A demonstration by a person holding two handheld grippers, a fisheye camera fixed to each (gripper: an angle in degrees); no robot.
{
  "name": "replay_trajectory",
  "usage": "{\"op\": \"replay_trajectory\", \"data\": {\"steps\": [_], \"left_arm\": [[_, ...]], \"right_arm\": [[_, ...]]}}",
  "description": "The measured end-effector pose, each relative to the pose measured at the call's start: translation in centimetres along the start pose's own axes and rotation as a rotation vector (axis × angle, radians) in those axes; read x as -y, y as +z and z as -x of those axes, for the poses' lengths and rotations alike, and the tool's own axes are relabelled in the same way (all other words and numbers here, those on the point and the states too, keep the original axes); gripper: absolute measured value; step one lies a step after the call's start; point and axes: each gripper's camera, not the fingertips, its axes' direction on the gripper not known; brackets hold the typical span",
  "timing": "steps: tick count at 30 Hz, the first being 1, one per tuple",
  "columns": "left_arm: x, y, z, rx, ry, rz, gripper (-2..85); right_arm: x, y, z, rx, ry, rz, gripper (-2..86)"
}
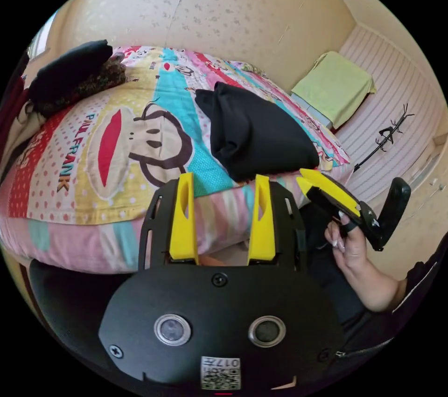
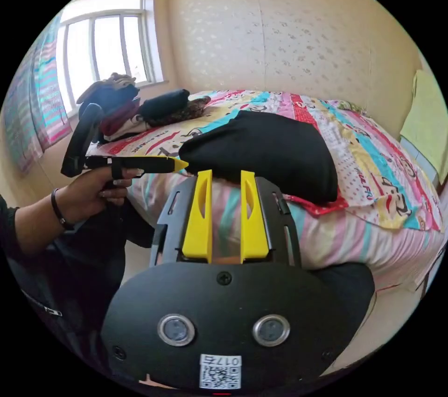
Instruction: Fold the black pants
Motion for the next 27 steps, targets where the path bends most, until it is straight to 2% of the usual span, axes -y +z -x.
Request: {"op": "replay_trajectory", "data": {"steps": [4,8,13,17,22,27], "left_arm": [[1.7,1.4,2.1,-0.27,-0.126,0.085,9.3],[3.1,1.3,2.6,-0.264,-0.189,0.133,6.4],[5.7,-0.8,1.6,-0.298,-0.177,0.127,4.1],[7.9,-2.0,0.2,-0.298,-0.137,0.102,3.9],[10.0,-2.1,-0.3,-0.324,-0.138,0.093,3.9],[10.9,-2.3,0.1,-0.343,-0.159,0.075,3.9]], "right_arm": [[0.9,2.0,3.5,-0.134,-0.174,0.099,10.1],[-1.1,2.8,5.1,-0.256,-0.155,0.042,9.7],[-3.0,4.1,7.6,-0.288,-0.202,0.099,10.8],[-3.5,5.0,11.4,-0.523,-0.36,-0.001,12.2],[-2.6,7.4,13.7,-0.703,-0.427,-0.001,11.7],[-2.0,7.8,14.0,-0.593,-0.475,-0.007,10.4]]}}
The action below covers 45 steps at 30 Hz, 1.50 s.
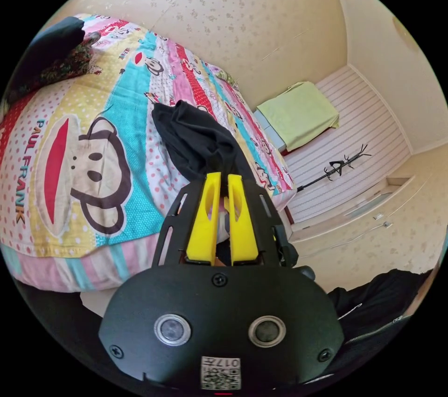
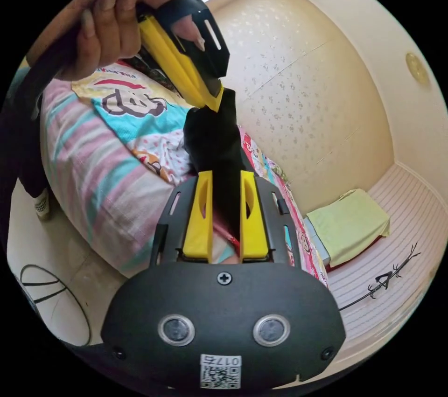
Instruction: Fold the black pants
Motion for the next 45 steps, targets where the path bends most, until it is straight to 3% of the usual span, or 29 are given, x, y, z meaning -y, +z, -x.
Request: {"op": "replay_trajectory", "data": {"steps": [4,8,12,16,20,24,29,31,37,42,45], "left_arm": [[1.0,0.1,0.1,-0.022,-0.014,0.0,4.0],[1.8,0.1,-0.2,-0.036,-0.017,-0.011,4.0],[2.4,-0.1,0.0,-0.051,-0.038,-0.011,4.0],[2.5,-0.4,0.7,-0.057,-0.051,0.004,4.1],[1.6,-1.2,1.6,-0.062,-0.082,-0.001,5.2],[-0.5,-1.8,2.8,-0.147,-0.186,-0.06,10.5],[-1.7,-0.4,1.4,-0.011,-0.236,-0.127,21.5],[-0.1,1.3,1.0,-0.119,-0.264,-0.136,22.3],[4.5,5.3,0.3,-0.086,-0.363,-0.155,21.7],[5.8,7.3,3.0,-0.249,-0.581,-0.223,14.2],[7.0,6.7,2.6,-0.205,-0.53,-0.227,11.9]], "right_arm": [[-0.7,-0.9,-0.3,0.166,0.011,-0.066,13.9],[-0.1,1.1,0.9,-0.084,-0.017,0.019,16.5],[0.9,3.4,-0.1,-0.017,-0.018,0.07,17.0],[1.2,6.1,-0.3,-0.022,-0.167,0.093,17.0],[0.2,6.4,-3.2,0.152,0.089,0.053,14.2],[0.7,6.7,-5.6,0.207,0.19,0.064,12.6],[0.4,7.1,-9.9,0.302,0.338,0.046,11.6],[0.3,7.2,-10.8,0.31,0.343,0.041,11.6],[0.0,7.3,-14.8,0.348,0.398,0.027,11.6],[-0.4,7.5,-18.6,0.38,0.442,0.026,11.8],[-0.5,7.0,-21.4,0.397,0.472,0.068,12.7]]}}
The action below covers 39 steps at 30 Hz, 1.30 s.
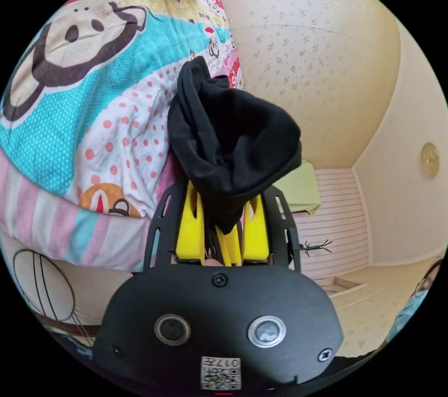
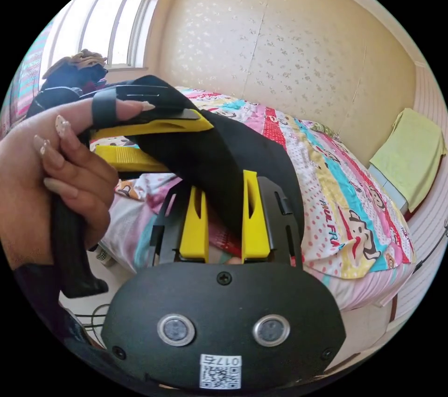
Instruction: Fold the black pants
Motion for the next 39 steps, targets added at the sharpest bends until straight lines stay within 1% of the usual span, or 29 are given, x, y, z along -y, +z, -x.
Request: {"op": "replay_trajectory", "data": {"steps": [3,4,6,7,8,9,11,13,17,19,24,26,31,35,39], "left_arm": [[1.1,-0.2,-0.2,-0.014,0.001,0.033,10.9],[1.5,-0.3,-0.2,-0.022,0.0,0.039,10.9],[2.0,-0.5,0.0,-0.033,-0.005,0.046,10.8],[2.4,-0.7,0.4,-0.046,-0.017,0.049,10.8],[2.5,-0.8,0.6,-0.055,-0.025,0.049,10.8],[2.8,-0.9,1.0,-0.079,-0.041,0.048,10.8],[3.2,-1.0,1.5,-0.113,-0.058,0.048,10.7],[3.7,-1.0,1.6,-0.11,-0.048,0.052,10.8],[4.6,-1.1,1.8,-0.13,-0.052,0.063,10.7],[5.1,-1.2,1.8,-0.148,-0.051,0.07,10.6],[6.0,-1.3,1.9,-0.158,-0.041,0.074,10.3],[6.2,-1.3,2.3,-0.161,-0.049,0.074,10.3],[6.5,-1.1,3.1,-0.158,-0.061,0.066,10.2],[6.3,-0.9,3.9,-0.132,-0.084,0.048,10.5],[5.1,-1.4,6.3,-0.136,-0.167,-0.037,11.8]], "right_arm": [[1.3,-2.9,-3.3,0.085,0.165,0.084,13.1],[1.6,-4.3,-4.8,0.128,0.251,0.102,13.0],[1.2,-6.6,-7.2,0.21,0.408,0.1,12.8],[0.4,-8.0,-9.3,0.297,0.551,0.078,12.7],[-1.0,-9.4,-11.5,0.427,0.707,0.01,12.5],[-1.8,-9.8,-12.6,0.503,0.782,-0.027,12.4],[-4.7,-10.3,-16.0,0.77,1.029,-0.178,12.2],[-5.3,-9.6,-17.6,0.891,1.081,-0.222,12.4],[-4.6,-7.5,-20.4,1.045,1.245,-0.11,14.9],[-4.1,-7.6,-21.1,1.058,1.299,-0.122,16.3],[-2.4,-8.2,-23.8,0.99,1.403,-0.174,19.6],[-1.6,-7.5,-25.7,1.016,1.428,-0.18,18.8],[-0.5,-6.4,-28.7,1.083,1.527,-0.076,14.6],[1.3,-7.4,-29.5,1.027,1.5,-0.013,12.3],[3.4,-9.7,-29.6,0.993,1.432,0.034,10.0]]}}
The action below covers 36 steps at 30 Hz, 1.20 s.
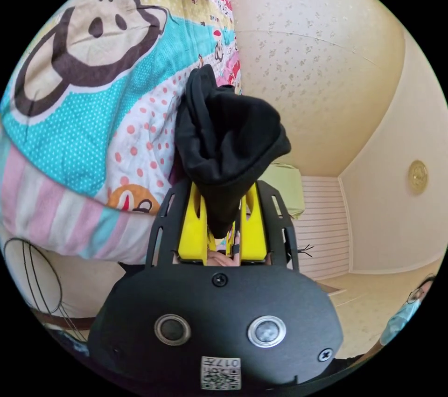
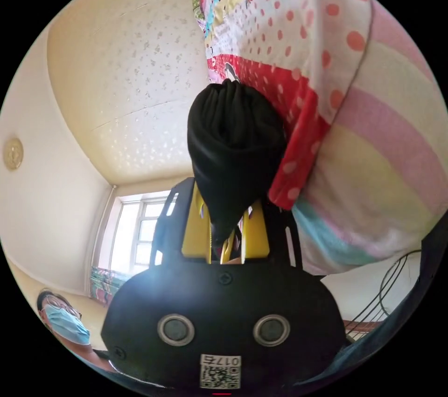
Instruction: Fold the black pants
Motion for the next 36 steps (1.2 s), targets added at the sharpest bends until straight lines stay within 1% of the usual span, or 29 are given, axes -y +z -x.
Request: {"op": "replay_trajectory", "data": {"steps": [3,6,8,12,16,20,23,25,27,30,32,34,36], "left_arm": [[0.0,-0.6,1.5,-0.044,-0.012,-0.014,12.7],[0.0,-1.0,2.3,-0.111,-0.008,0.001,11.4],[-0.3,-1.2,1.8,-0.122,0.001,0.034,10.5],[-2.5,-2.1,-2.4,-0.069,0.185,0.092,10.1],[-5.6,-1.9,-6.3,-0.116,0.337,0.134,10.3],[-7.0,0.1,-6.5,-0.133,0.385,0.191,10.3],[-7.1,2.9,-5.8,-0.128,0.397,0.229,9.9],[-7.1,6.3,-7.9,-0.105,0.475,0.25,9.6],[-6.8,9.7,-10.6,-0.108,0.527,0.266,9.5],[-5.9,16.9,-16.6,-0.192,0.578,0.34,9.4],[-6.4,21.1,-20.9,-0.289,0.662,0.387,9.4],[-8.0,26.7,-25.9,-0.435,0.812,0.438,9.5],[-9.1,31.1,-27.7,-0.517,0.839,0.496,9.6]], "right_arm": [[-1.3,-0.4,2.9,-0.054,-0.089,0.026,8.7],[-2.8,-1.1,5.0,-0.041,-0.119,0.031,8.1],[-4.1,-2.4,6.6,-0.013,-0.121,0.031,7.9],[-6.4,-5.1,9.7,0.05,-0.15,0.028,7.7],[-9.0,-9.0,13.9,0.137,-0.211,-0.025,7.2],[-9.4,-11.8,14.9,0.171,-0.187,-0.072,7.2],[-7.5,-12.9,15.0,0.198,-0.159,-0.066,7.2],[-5.6,-13.6,16.3,0.225,-0.151,-0.078,7.1],[-2.9,-14.5,19.2,0.227,-0.194,-0.098,7.1],[1.7,-17.3,26.8,0.206,-0.371,-0.168,7.1],[3.9,-21.0,34.4,0.181,-0.624,-0.253,7.1],[5.5,-23.9,38.1,0.209,-0.75,-0.303,7.2],[7.5,-26.7,40.1,0.217,-0.809,-0.319,7.3]]}}
